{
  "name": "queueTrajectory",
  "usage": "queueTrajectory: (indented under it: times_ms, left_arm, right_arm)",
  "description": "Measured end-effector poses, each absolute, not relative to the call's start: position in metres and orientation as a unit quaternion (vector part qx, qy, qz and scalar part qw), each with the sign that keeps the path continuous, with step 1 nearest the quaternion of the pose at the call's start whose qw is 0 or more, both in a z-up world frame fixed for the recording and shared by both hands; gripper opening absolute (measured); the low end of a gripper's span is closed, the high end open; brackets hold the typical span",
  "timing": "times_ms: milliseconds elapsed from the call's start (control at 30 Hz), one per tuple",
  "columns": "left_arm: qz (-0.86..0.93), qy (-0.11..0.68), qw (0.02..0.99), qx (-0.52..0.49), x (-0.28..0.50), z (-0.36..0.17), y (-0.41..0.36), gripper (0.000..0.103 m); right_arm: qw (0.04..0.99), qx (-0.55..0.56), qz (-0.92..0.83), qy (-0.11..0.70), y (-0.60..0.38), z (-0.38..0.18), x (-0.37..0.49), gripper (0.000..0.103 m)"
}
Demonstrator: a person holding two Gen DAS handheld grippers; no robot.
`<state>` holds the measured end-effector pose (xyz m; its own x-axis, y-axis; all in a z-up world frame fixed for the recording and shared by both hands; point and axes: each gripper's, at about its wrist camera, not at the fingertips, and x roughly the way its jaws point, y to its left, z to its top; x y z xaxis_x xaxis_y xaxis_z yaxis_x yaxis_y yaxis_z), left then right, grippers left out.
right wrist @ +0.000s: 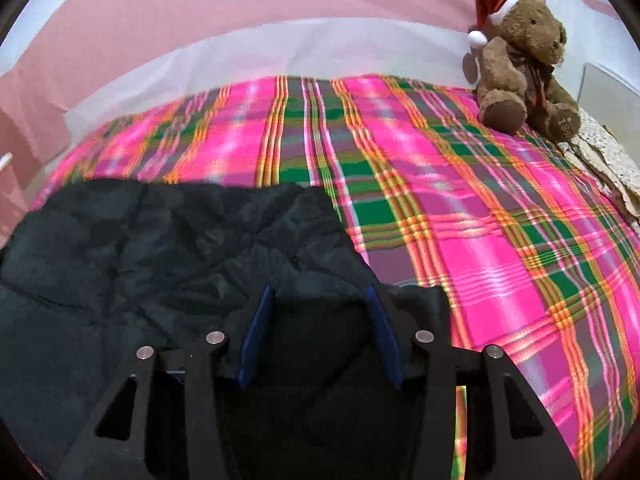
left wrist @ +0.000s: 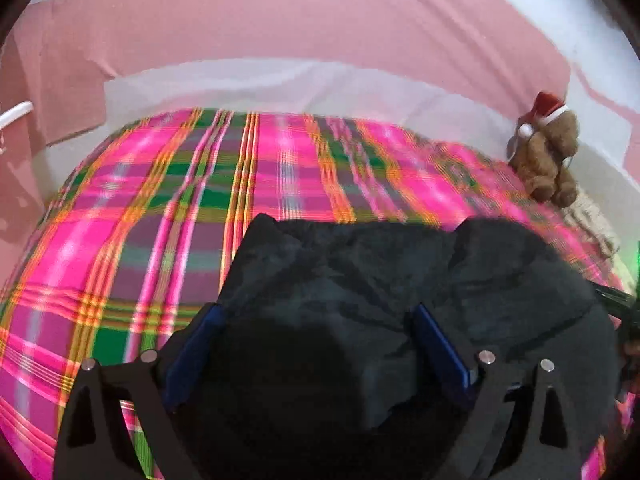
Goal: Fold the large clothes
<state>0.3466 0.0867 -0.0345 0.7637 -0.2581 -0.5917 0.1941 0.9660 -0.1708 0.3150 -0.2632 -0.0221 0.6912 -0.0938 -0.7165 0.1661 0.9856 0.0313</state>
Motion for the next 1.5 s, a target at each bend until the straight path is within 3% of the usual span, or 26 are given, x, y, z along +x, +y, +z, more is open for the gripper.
queueTrajectory:
  times_ms: [167, 333, 733, 1100, 1300, 1500]
  left_arm:
    - [-0.115, 0.304, 0.944, -0.062, 0.358, -0.017, 0.103, 0.097]
    - [-0.113, 0.368, 0.920, -0.071, 0.394, -0.054, 0.095, 0.096]
    - [-0.109, 0.384, 0.914, -0.078, 0.406, -0.068, 0.088, 0.096]
    - [-0.083, 0.307, 0.946, -0.069, 0.358, 0.008, 0.109, 0.096]
    - [-0.155, 0.318, 0.934, -0.043, 0.349, 0.015, 0.044, 0.096]
    - [-0.152, 0.384, 0.911, -0.004, 0.386, -0.031, -0.006, 0.096]
  right_arm:
    - [0.928, 0.072, -0.058, 0.360, -0.269, 0.005, 0.322, 0.049]
    - [0.903, 0.048, -0.054, 0.424, -0.264, -0.030, 0.362, 0.049]
    - [0.891, 0.052, -0.062, 0.447, -0.269, -0.054, 0.378, 0.049]
    - [0.927, 0.051, -0.019, 0.372, -0.235, 0.034, 0.330, 0.050]
    - [0.909, 0.014, 0.056, 0.414, -0.156, 0.020, 0.356, 0.050]
    - [0.887, 0.022, 0.045, 0.460, -0.150, -0.020, 0.396, 0.050]
